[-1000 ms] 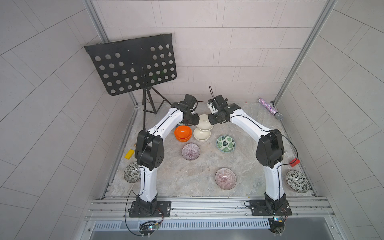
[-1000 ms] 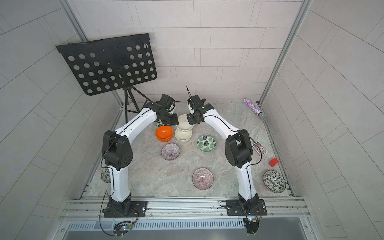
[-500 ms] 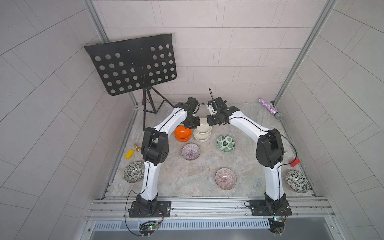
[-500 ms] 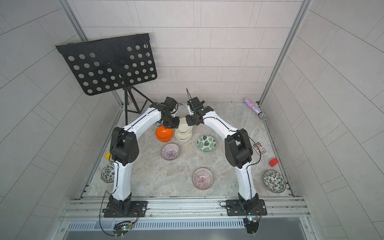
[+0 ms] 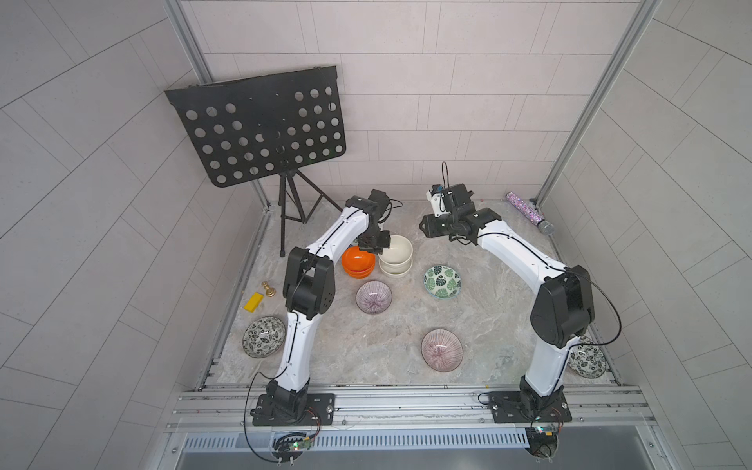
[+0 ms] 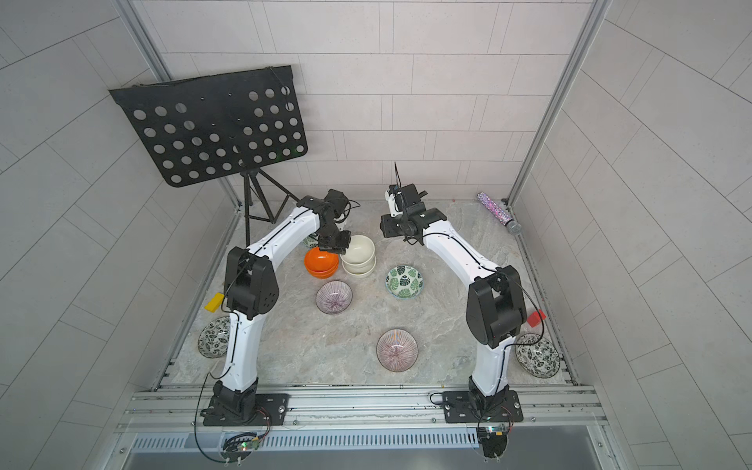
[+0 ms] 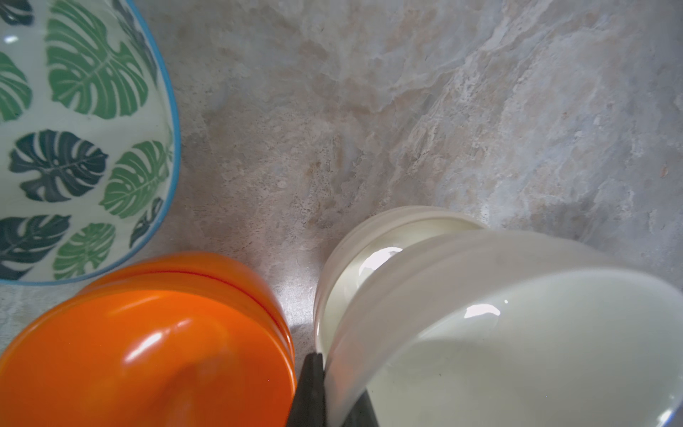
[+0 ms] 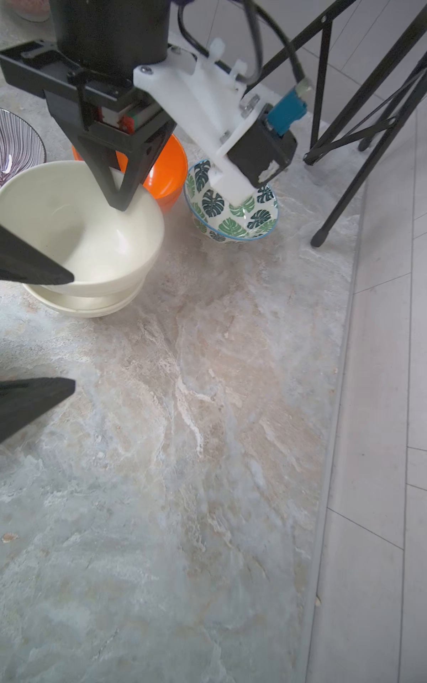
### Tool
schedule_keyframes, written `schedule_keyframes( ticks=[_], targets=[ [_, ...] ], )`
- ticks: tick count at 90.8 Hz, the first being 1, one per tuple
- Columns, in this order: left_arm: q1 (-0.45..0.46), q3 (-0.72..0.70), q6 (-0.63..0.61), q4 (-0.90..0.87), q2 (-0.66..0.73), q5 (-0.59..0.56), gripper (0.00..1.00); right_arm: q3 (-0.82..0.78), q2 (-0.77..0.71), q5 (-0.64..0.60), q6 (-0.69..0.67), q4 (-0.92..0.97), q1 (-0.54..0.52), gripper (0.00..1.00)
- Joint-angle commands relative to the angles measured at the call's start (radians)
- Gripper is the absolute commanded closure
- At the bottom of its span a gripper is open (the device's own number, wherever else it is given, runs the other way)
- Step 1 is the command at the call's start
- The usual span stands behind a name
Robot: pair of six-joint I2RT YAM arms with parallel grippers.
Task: Stack the bowls
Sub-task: Pick up the bowl from the center of the board, then place the bowl in the bowl.
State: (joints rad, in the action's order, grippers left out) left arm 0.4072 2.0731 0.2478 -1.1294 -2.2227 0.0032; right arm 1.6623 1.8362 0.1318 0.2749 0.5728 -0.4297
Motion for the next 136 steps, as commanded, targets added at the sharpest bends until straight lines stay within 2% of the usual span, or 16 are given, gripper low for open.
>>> schedule_keyframes(
  ticks=[1,48,91,104,122,136],
  targets=[
    [0.007,0.038,-0.025,-0.036,-0.02,-0.007,0.94,-0.024,-0.02,0.019,0.012,-0.019,0.001,0.56],
    [0.029,0.06,-0.036,-0.056,-0.054,-0.032,0.88,-0.046,-0.022,0.026,0.012,-0.021,0.006,0.56],
    [0.036,0.067,-0.039,-0.079,-0.031,-0.094,0.63,-0.076,-0.039,0.031,0.011,-0.025,0.009,0.55],
    [0.035,0.085,-0.039,-0.081,-0.032,-0.094,0.64,-0.093,-0.043,0.035,0.012,-0.033,0.009,0.55],
    [0.035,0.089,-0.033,-0.081,-0.042,-0.1,0.76,-0.103,-0.042,0.038,0.014,-0.034,0.011,0.55],
    [0.035,0.088,-0.025,-0.066,-0.022,-0.116,0.78,-0.108,-0.04,0.04,0.014,-0.037,0.011,0.56]
  ],
)
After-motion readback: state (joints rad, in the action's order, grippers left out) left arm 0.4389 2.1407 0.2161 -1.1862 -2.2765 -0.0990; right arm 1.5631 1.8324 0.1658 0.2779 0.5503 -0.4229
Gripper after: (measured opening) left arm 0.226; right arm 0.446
